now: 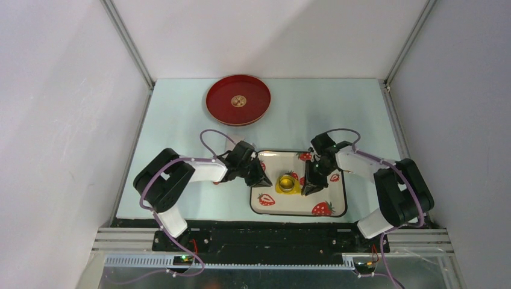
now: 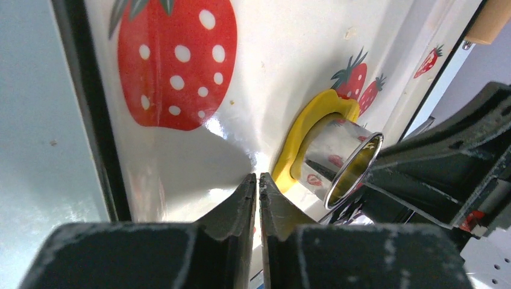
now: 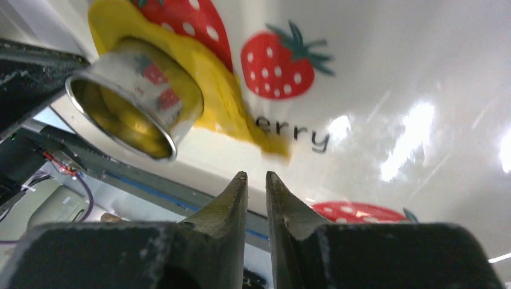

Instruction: Roll out the dumpling wrappers from the dough

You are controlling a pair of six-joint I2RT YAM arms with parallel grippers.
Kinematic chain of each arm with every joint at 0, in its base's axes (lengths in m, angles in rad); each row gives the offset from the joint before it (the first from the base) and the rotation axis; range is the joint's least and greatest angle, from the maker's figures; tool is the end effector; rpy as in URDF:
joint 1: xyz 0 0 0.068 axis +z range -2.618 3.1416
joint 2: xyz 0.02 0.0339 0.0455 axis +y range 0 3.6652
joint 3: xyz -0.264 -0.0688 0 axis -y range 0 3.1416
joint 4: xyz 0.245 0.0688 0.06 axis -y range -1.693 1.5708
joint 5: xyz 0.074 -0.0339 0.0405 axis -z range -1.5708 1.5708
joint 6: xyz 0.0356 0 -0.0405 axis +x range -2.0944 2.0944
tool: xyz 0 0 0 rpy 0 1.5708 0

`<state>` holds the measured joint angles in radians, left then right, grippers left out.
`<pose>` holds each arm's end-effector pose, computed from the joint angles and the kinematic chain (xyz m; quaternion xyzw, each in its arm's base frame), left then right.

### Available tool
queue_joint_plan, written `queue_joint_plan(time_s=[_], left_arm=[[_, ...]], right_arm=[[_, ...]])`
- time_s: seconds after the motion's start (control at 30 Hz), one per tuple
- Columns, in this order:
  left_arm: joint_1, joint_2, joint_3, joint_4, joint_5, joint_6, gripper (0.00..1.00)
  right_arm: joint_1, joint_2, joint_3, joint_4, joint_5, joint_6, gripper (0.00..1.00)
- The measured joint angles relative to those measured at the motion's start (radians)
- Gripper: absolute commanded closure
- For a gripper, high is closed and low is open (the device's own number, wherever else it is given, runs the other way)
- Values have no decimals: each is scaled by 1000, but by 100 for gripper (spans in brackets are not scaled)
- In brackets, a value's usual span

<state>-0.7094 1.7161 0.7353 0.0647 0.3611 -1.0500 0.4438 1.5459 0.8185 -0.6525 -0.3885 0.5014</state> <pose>0.2268 -0.2113 0.1194 -0.1010 0.9278 -0.3521 0.0706 0.2260 0.1224 0.1543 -0.0097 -0.9769 -0.2137 0.0042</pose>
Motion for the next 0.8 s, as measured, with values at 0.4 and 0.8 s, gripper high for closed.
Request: queue_joint_plan(time_s=[0.4,0.8], left_arm=[[0,5,8,-8,2,0,87],[-1,5,8,-8,2,2,87]], right_arm=[[-151,-117,-8,-85,-81,-27,46],[-179,63,-8,-7,-143,-45,47]])
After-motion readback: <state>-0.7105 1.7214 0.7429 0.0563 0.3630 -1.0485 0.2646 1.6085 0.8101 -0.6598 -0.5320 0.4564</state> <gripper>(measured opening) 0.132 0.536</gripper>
